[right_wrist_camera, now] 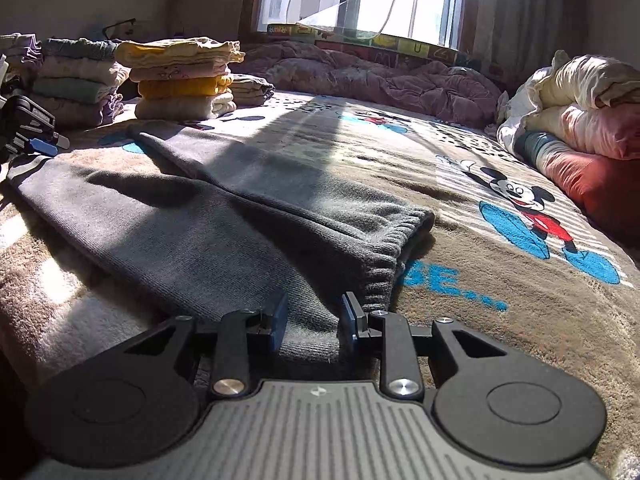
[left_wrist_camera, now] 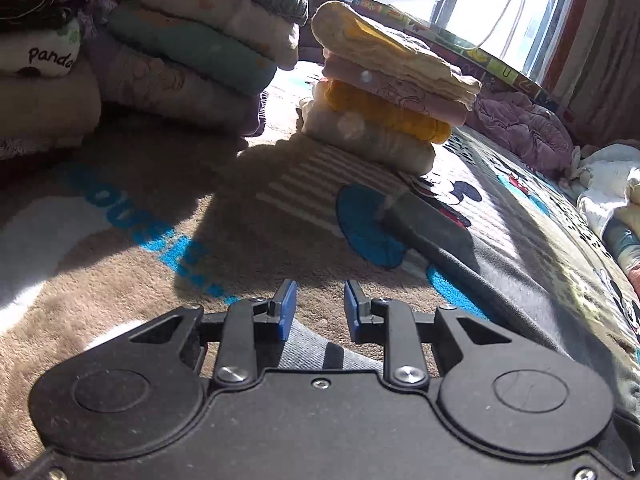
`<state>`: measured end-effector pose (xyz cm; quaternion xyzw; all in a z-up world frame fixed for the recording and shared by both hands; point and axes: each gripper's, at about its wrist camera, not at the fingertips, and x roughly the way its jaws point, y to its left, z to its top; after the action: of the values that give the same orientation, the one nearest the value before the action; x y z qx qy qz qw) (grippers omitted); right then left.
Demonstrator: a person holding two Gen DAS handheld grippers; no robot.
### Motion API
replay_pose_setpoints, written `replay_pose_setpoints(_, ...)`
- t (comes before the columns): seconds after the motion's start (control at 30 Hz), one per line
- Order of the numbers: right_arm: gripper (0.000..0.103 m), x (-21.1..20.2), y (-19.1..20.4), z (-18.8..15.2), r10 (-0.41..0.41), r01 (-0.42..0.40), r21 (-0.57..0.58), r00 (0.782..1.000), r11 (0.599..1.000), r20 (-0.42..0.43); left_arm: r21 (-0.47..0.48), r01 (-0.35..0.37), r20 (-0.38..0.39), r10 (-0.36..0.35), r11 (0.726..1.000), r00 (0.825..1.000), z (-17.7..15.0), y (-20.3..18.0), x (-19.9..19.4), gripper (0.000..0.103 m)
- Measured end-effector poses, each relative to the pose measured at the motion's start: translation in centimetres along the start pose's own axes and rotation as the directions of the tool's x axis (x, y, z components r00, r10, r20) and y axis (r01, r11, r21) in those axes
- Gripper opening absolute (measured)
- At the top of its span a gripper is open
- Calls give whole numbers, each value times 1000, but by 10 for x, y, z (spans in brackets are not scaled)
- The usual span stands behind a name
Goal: Fold clothes
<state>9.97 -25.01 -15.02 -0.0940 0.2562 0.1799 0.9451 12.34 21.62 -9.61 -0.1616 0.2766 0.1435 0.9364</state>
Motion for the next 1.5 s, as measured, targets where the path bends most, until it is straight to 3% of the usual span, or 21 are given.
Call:
replay_pose_setpoints(0.07, 28, 0, 1, -2, -2, 2, -12, 1000, 1000, 7, 48, 74, -25, -73, 996, 997, -8, -1, -18, 25)
replay_pose_setpoints(0.13, 28, 0, -1, -3, 5, -5, -6, 1000, 1000, 11, 114, 121, -81, -113, 986, 990, -25, -6, -19, 33)
replay_pose_setpoints(0.17, 28, 0, -2, -3, 7, -7, -2, 1000, 1000, 11, 148, 83, -94, -70, 985, 993, -34, -7, -14, 42)
replay_pose_setpoints(0.2, 28, -1, -2, -2, 6, -6, -1, 1000, 1000, 9, 154, 19, -73, -7, 988, 997, -39, -3, -10, 27)
replay_pose_setpoints(0.27, 28, -3, -1, -1, -12, 13, -4, 1000, 1000, 4, 89, -73, -11, 75, 993, 997, -34, 7, -16, 19)
replay_pose_setpoints(0.3, 28, -4, -2, -1, -32, 32, 4, 999, 999, 2, 90, -96, 18, 95, 991, 995, -30, 8, -23, 27)
replay_pose_setpoints(0.33, 28, -5, -3, 0, -54, 54, 14, 999, 998, -1, 103, -105, 42, 101, 989, 994, -27, 7, -30, 27)
replay_pose_setpoints(0.4, 35, -8, -8, 0, -101, 101, 36, 995, 994, -8, 113, -12, 28, 9, 993, 1000, -24, 0, -40, 29)
replay_pose_setpoints(0.47, 34, -11, -13, 0, -94, 93, 59, 995, 994, 14, 160, 66, 6, -68, 985, 998, -32, -20, -43, 29)
replay_pose_setpoints(0.53, 34, -15, -8, 2, -98, 97, 23, 994, 995, 54, 230, 89, -9, -90, 969, 996, -47, -44, -39, 30)
replay_pose_setpoints(0.63, 34, -21, 5, 4, -80, 83, -39, 994, 996, 80, 243, 54, -44, -45, 968, 998, -71, -55, -21, 35)
replay_pose_setpoints(0.73, 34, -25, 17, 2, -57, 63, -103, 996, 993, 70, 271, 75, -18, -72, 960, 997, -62, -60, -37, 39)
replay_pose_setpoints(0.8, 34, -31, 22, 1, -37, 48, -145, 996, 988, 76, 294, 111, 4, -117, 949, 993, -51, -55, -54, 53)
replay_pose_setpoints(0.9, 34, -41, 29, -4, -25, 41, -206, 997, 978, 80, 377, 124, 20, -142, 918, 990, -39, -48, -73, 58)
replay_pose_setpoints(1.1, 34, -48, 38, -12, -72, 97, -317, 993, 944, 91, 567, 62, 26, -94, 821, 995, -44, -36, -87, 59)
replay_pose_setpoints(1.2, 36, -47, 42, -16, -107, 131, -379, 991, 916, 84, 660, 30, 26, -63, 750, 998, -53, -34, -86, 60)
replay_pose_setpoints(1.27, 40, -43, 47, -22, -138, 153, -437, 988, 886, 68, 754, -19, 44, -22, 657, 999, -65, -36, -83, 61)
replay_pose_setpoints(1.37, 40, -40, 51, -28, -156, 163, -493, 986, 854, 57, 866, -73, 66, 33, 494, 997, -85, -36, -75, 62)
replay_pose_setpoints(1.5, 43, -40, 53, -33, -178, 180, -538, 982, 824, 55, 937, -93, 83, 46, 338, 996, -106, -33, -64, 62)
